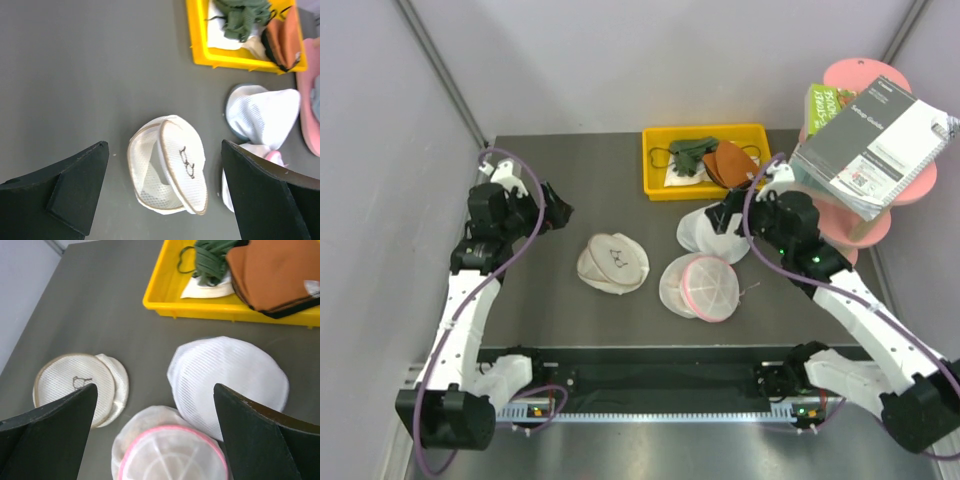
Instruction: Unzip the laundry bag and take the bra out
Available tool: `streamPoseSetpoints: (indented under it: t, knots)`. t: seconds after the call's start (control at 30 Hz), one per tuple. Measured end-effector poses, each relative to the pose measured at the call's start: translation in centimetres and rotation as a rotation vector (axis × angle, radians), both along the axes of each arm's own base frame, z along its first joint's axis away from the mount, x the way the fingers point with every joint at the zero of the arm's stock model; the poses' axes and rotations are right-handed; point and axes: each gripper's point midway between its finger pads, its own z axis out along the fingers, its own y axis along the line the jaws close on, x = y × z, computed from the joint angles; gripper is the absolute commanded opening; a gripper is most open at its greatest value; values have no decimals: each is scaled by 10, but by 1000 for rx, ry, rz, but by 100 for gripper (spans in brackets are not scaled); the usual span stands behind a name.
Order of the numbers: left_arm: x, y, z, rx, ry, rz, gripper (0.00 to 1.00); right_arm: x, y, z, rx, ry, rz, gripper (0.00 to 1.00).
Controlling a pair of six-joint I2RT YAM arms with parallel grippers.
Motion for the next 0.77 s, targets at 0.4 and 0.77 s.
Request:
streamPoseSetpoints:
  t: [0.4,0.77]
  knots:
    - [-9,-5,27,-33,-89,-18,99,-16,-46,10,-47,-47,-109,100]
    - [-17,0,40,-15,-137,10,99,-18,-48,-2,-63,-19,-114,100]
